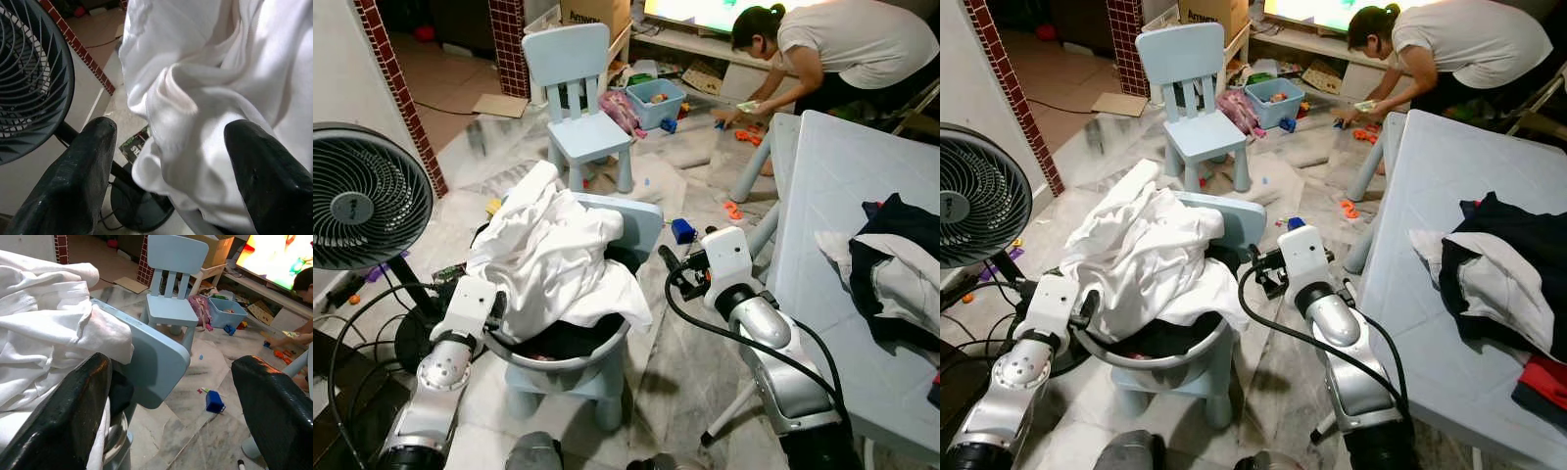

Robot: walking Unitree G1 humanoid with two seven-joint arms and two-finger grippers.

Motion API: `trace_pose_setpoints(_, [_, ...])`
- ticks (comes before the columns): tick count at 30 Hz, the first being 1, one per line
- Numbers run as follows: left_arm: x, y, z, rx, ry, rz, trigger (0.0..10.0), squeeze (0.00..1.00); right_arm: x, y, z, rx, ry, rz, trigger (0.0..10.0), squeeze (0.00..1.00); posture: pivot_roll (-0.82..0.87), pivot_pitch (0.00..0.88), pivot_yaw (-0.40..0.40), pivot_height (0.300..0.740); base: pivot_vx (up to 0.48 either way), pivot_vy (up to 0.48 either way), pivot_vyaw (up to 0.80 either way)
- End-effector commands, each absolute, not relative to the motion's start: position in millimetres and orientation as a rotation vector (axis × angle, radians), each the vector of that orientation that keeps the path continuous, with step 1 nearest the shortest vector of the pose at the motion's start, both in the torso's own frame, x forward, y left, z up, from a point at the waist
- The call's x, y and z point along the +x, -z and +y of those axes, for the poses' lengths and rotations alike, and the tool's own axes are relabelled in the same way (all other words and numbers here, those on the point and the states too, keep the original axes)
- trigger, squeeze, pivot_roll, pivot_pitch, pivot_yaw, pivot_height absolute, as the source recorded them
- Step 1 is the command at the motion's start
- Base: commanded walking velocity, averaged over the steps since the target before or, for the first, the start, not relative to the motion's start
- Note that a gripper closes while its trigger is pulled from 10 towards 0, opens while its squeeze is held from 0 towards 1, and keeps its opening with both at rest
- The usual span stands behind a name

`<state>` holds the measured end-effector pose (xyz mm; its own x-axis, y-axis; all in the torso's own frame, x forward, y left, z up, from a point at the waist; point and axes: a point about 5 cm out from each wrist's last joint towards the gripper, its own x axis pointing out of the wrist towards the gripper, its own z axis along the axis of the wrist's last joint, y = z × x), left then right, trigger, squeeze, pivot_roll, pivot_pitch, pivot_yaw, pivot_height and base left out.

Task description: Hang hanger

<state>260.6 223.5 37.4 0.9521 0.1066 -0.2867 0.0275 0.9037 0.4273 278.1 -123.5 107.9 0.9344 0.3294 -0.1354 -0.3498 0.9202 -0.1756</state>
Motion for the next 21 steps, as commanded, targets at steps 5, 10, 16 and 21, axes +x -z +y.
trace_pose_setpoints(5, [265,-31,226,0.426,-0.055,0.302,0.0,0.0,278,-111,-130,-0.208,-0.34,0.103,10.0,0.0,0.01,0.042,-0.109,0.74,0.0,0.0,0.0])
trace_pose_setpoints(10, [269,-30,226,0.417,-0.062,0.302,0.0,0.0,277,-112,-131,-0.217,-0.345,0.106,10.0,0.0,0.0,0.042,-0.116,0.74,0.0,0.0,0.0])
trace_pose_setpoints(16, [271,-28,225,0.417,-0.062,0.293,0.0,0.0,278,-113,-132,-0.22,-0.343,0.106,10.0,0.0,0.0,0.042,-0.115,0.74,0.0,0.0,0.0])
trace_pose_setpoints(21, [272,-27,226,0.422,-0.061,0.288,0.0,0.0,277,-112,-130,-0.217,-0.349,0.107,10.0,0.0,0.0,0.042,-0.114,0.74,0.0,0.0,0.0])
